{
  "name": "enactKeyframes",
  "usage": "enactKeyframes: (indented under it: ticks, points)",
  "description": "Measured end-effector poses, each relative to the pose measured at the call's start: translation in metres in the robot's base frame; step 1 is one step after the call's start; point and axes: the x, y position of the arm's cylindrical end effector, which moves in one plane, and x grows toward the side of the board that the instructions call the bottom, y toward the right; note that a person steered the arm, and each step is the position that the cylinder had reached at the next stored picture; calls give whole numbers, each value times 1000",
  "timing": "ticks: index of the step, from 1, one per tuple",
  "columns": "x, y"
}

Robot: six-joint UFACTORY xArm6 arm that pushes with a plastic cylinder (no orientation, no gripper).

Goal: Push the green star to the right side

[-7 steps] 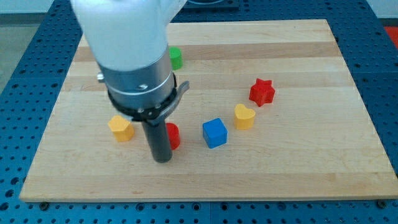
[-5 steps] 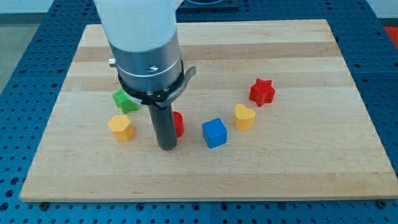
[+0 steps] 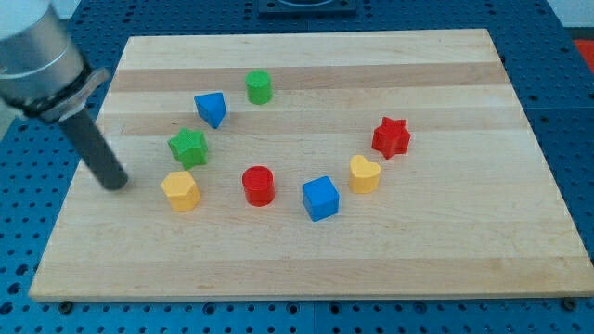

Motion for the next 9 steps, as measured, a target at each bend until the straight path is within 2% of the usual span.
enactKeyframes:
  ticks: [3, 9]
  points:
    - [-42, 32]
    - [-43, 69]
